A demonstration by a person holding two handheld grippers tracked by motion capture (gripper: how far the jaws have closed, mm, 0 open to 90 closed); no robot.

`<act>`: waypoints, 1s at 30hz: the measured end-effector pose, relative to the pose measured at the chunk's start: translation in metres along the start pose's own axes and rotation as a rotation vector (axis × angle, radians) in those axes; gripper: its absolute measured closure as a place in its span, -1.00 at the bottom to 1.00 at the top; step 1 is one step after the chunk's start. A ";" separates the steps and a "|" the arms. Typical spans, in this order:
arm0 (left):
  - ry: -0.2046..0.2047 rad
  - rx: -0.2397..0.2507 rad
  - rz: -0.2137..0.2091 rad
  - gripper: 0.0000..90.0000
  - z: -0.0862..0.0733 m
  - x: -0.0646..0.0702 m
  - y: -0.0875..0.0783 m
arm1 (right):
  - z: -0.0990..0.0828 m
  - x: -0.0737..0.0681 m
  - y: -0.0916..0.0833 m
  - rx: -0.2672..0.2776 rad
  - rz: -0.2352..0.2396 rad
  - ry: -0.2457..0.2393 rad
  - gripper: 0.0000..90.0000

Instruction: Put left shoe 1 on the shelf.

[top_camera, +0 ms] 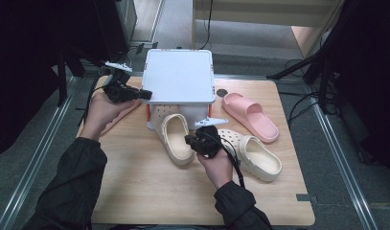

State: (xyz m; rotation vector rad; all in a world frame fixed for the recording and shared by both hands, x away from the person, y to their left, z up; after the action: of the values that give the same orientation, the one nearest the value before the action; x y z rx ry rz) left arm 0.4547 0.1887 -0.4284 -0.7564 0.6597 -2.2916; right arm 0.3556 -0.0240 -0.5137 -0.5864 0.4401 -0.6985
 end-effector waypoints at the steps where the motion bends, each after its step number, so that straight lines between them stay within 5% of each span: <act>1: 0.000 0.002 -0.001 0.94 0.000 0.000 0.000 | -0.003 -0.001 -0.001 0.002 0.004 0.002 1.00; 10: -0.001 0.005 -0.003 0.95 0.000 0.000 0.000 | -0.031 -0.009 -0.016 0.010 0.017 -0.028 1.00; 19: -0.003 0.005 -0.006 0.95 -0.001 0.000 0.000 | -0.070 -0.018 -0.008 -0.077 0.039 -0.071 1.00; 30: -0.003 0.007 -0.006 0.95 -0.001 0.000 0.000 | -0.072 -0.017 0.007 -0.110 0.043 -0.103 1.00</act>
State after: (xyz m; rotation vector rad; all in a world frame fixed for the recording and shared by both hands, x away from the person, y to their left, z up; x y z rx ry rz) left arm 0.4545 0.1891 -0.4290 -0.7603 0.6488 -2.2968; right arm 0.3072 -0.0330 -0.5698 -0.7116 0.3960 -0.6027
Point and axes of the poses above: each handheld gripper's, and its own axes: y roughly forward along the jaws, z roughly out of its top, x roughly to its right, the point moved 7 cm from there along y, roughly forward along the jaws, and after that the axes turned 5 degrees about -y, right-handed, at the moved point
